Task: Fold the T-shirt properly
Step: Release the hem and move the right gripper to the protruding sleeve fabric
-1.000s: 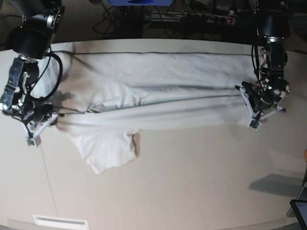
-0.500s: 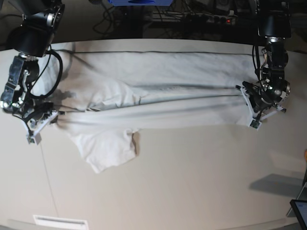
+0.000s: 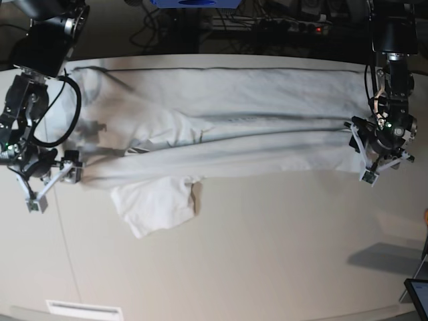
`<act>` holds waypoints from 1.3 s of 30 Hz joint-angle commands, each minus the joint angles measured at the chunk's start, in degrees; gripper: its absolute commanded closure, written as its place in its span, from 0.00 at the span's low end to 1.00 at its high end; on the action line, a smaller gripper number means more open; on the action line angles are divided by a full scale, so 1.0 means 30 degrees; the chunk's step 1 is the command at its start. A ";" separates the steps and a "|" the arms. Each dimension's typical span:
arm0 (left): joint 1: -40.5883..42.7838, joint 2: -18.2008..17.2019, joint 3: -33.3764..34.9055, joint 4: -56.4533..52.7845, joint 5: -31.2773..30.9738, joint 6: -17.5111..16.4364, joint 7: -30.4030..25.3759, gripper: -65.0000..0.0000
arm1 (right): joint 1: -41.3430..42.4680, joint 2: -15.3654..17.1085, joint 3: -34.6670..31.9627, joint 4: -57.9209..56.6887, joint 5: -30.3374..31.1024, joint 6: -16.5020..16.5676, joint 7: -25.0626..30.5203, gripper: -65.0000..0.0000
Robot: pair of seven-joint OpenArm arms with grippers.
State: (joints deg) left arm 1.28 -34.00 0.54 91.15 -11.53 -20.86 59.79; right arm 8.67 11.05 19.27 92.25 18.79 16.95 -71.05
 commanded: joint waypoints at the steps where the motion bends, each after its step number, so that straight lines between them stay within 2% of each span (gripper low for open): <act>1: -0.0324 -0.0462 -0.0222 0.0458 0.0224 0.0229 -0.0135 0.45 | 0.0349 0.0258 0.0186 0.0386 0.0024 -0.0302 0.0078 0.21; 3: -0.0412 -0.0462 -0.0222 0.0487 0.0253 0.0229 -0.0135 0.45 | 0.0320 0.0112 0.1123 0.0416 0.0082 -0.0859 -0.0157 0.18; 6: -0.0441 -0.0433 -0.0691 0.0487 0.0312 0.0229 -0.0135 0.45 | 0.0115 -0.0269 0.2647 0.0592 0.0082 -0.0976 -0.0538 0.18; 12: -0.0412 -0.0286 -0.3651 0.0487 0.0224 0.0112 -0.0164 0.45 | 0.0203 -0.0210 0.3145 0.2203 0.0112 -0.0859 -0.0450 0.18; 15: -0.0412 -0.0169 -0.4765 0.0809 0.0195 -0.1061 -0.0164 0.46 | 0.0789 -0.0298 0.3116 0.3024 0.1460 -0.0185 0.0107 0.18; 18: -0.0177 0.0505 -0.6230 0.1425 0.0195 -0.1266 -0.0164 0.46 | 0.1668 -0.0298 0.2999 0.2672 0.2837 0.0606 0.0459 0.18; 22: -0.0177 0.1003 -0.6816 0.1864 0.0224 -0.1559 -0.0135 0.46 | 0.2723 -0.0298 0.0713 0.1060 0.2866 0.0753 0.0781 0.18; 26: -0.0177 0.1062 -0.6816 0.1864 0.0341 -0.2145 -0.0135 0.46 | 0.3456 -0.0240 -0.2745 -0.1079 0.2808 0.0724 0.3418 0.18; 29: -0.0177 0.1062 -0.6816 0.1835 0.0341 -0.2145 -0.0135 0.46 | 0.4305 -0.0181 -0.4708 -0.3071 0.2808 0.0724 0.4825 0.18; 35: -0.0177 0.0915 -0.6845 0.1806 0.0341 -0.2145 -0.0135 0.46 | 0.6532 -0.0181 -0.6232 -0.8317 0.2778 0.0694 0.6993 0.17; 39: -0.0177 0.0886 -0.6845 0.1806 0.0341 -0.2145 -0.0135 0.46 | 0.8115 0.0346 -0.7345 -1.1833 0.2749 0.0694 0.8546 0.17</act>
State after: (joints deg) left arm 1.43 -29.93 -19.51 95.72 -10.59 -27.35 60.23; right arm 30.70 11.27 -2.92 55.92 26.74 18.92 -46.65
